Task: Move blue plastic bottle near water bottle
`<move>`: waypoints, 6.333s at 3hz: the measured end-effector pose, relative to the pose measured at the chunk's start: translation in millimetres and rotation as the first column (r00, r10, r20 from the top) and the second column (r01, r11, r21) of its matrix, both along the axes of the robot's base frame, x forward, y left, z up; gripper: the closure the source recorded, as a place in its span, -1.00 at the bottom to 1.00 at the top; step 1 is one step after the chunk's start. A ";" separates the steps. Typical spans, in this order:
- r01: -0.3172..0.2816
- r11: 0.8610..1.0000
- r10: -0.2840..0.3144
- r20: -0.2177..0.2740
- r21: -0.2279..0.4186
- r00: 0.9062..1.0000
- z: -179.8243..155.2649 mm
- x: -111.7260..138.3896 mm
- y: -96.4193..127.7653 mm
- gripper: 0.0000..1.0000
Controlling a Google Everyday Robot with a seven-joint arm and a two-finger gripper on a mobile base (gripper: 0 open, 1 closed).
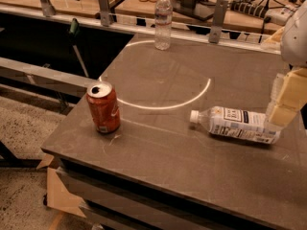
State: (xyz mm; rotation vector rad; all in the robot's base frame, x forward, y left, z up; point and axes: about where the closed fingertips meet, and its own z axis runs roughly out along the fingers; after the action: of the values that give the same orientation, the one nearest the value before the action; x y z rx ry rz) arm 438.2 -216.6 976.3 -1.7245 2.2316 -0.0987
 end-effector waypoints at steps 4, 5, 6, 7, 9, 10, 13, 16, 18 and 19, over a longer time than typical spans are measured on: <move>-0.065 0.959 0.065 0.007 0.277 0.998 -58.7 17.2 -27.5 -1.00; -0.062 0.953 0.068 -0.013 0.296 0.998 -79.6 24.1 -32.4 -1.00; -0.025 0.955 0.037 -0.038 0.294 0.999 -100.1 27.0 -37.7 -0.80; -0.001 0.960 0.022 -0.072 0.278 0.997 -118.3 23.8 -38.7 -0.43; 0.012 0.954 0.013 -0.082 0.301 0.997 -115.7 40.1 -30.6 0.48; 0.118 0.931 -0.119 -0.019 0.346 0.993 -77.4 86.6 -36.2 0.95; 0.335 0.900 -0.345 -0.012 0.278 0.938 -65.4 227.8 -5.8 1.00; 0.269 0.928 -0.263 -0.057 0.257 0.963 -98.4 301.9 67.0 0.01; 0.227 0.941 -0.217 -0.069 0.250 0.974 -105.0 309.2 87.8 -0.91; 0.251 0.938 -0.233 -0.101 0.238 0.967 -103.6 303.9 90.7 -1.00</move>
Offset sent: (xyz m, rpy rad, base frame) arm 0.0103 -0.0291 -0.0414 0.2826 -0.0206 0.0145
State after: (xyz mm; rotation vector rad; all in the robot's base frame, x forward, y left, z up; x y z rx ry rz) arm 742.0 -125.9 872.6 -1.3380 2.3825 0.1834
